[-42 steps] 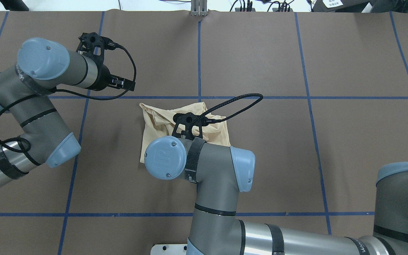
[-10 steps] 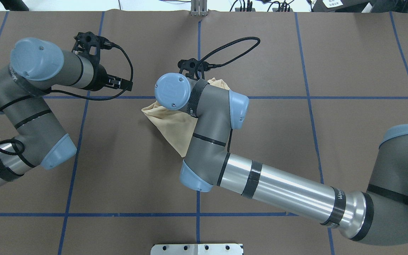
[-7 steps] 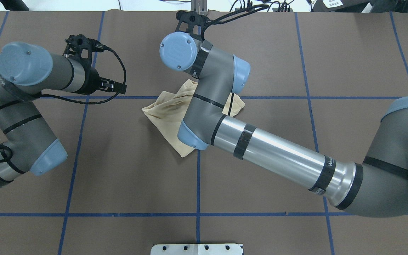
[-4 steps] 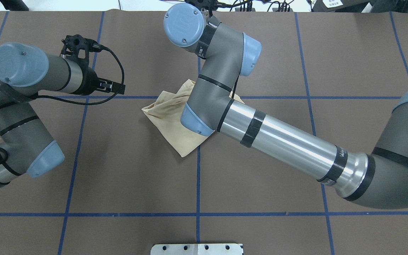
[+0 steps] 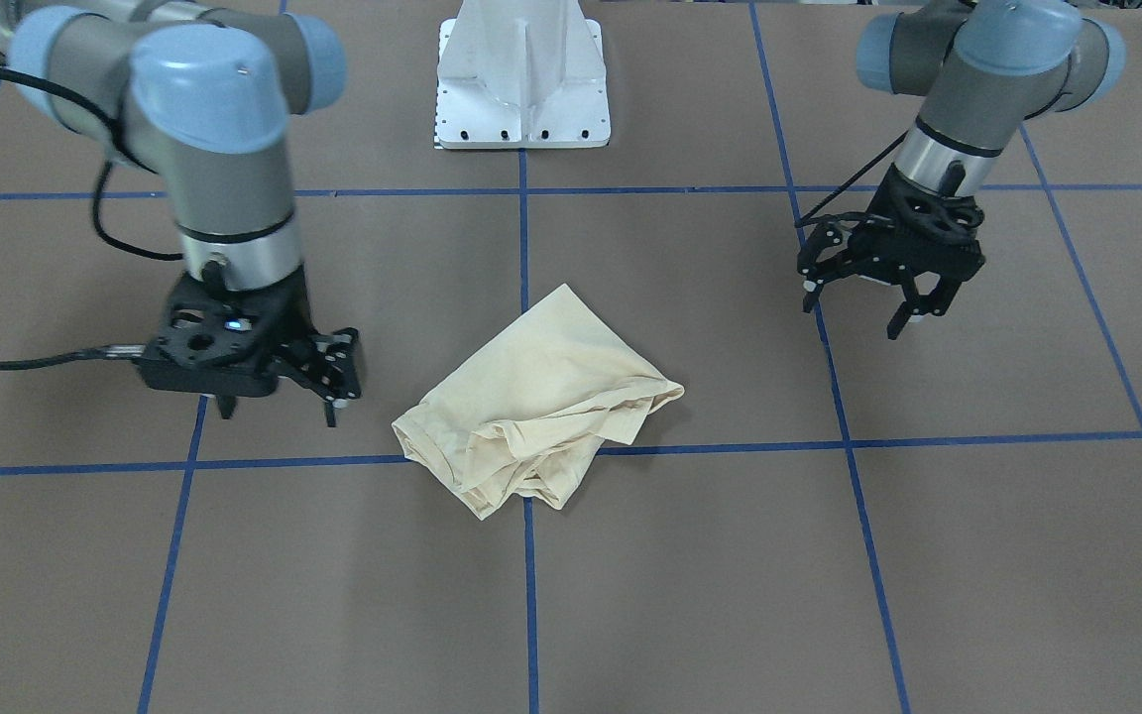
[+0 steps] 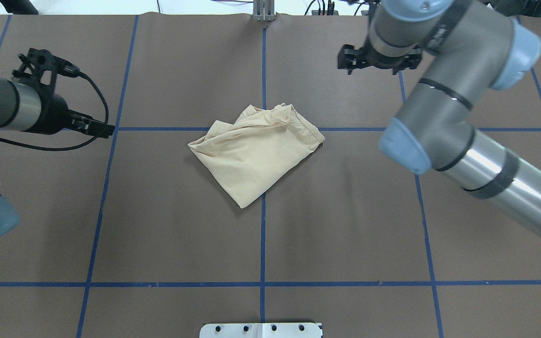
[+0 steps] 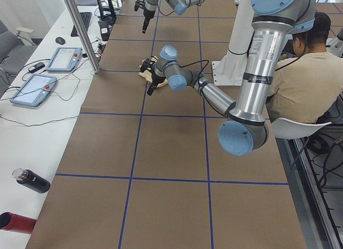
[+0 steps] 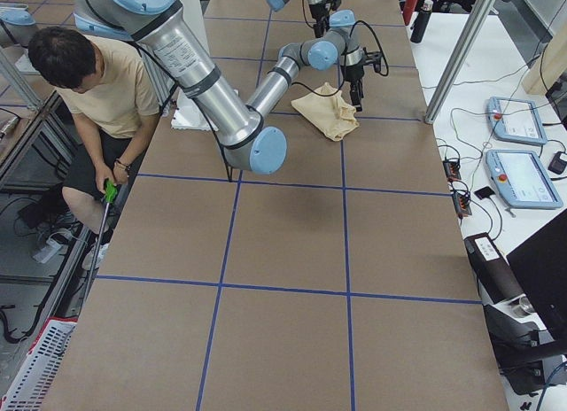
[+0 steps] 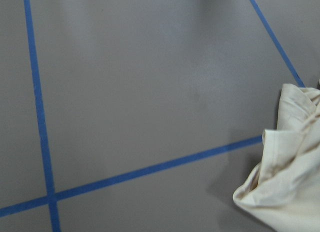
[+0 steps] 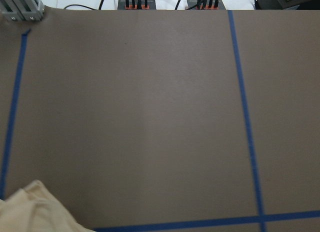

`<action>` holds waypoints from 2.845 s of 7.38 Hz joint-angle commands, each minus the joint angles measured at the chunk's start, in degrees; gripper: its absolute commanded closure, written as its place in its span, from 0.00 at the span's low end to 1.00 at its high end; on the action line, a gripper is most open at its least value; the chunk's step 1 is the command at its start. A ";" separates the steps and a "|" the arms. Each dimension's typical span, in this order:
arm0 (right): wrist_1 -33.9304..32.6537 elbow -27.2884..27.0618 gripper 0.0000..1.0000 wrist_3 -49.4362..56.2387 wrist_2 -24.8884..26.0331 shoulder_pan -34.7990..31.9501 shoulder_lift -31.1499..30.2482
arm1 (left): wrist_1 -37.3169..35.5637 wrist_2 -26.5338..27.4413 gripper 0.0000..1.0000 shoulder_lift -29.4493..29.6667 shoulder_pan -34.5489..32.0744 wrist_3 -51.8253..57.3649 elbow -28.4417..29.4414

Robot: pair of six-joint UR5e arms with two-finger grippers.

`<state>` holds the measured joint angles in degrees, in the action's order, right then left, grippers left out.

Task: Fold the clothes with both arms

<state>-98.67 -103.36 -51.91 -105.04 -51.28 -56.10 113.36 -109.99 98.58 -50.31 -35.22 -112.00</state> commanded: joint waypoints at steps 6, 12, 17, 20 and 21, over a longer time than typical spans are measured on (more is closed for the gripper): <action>-0.20 -3.35 0.00 54.46 -23.55 -38.54 -40.56 | -5.78 -15.75 0.00 -16.66 -36.51 35.83 5.70; 0.06 -0.79 0.00 51.66 -24.25 -36.89 -40.84 | -13.95 -20.87 0.00 -18.84 -41.71 41.88 9.61; 0.06 -0.71 0.00 50.50 -24.33 -35.73 -40.05 | -13.60 -24.30 0.00 -20.09 -41.62 41.63 10.32; 0.06 -0.79 0.00 50.68 -24.33 -35.73 -40.05 | -13.60 -23.77 0.00 -20.45 -41.53 41.63 11.01; 0.06 -0.79 0.00 50.68 -24.33 -35.73 -40.05 | -13.52 -23.86 0.00 -20.45 -41.53 41.98 10.93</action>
<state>-98.61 -104.12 -1.25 -129.38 -87.01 -96.15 99.77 -133.82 78.24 -91.85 6.51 -101.08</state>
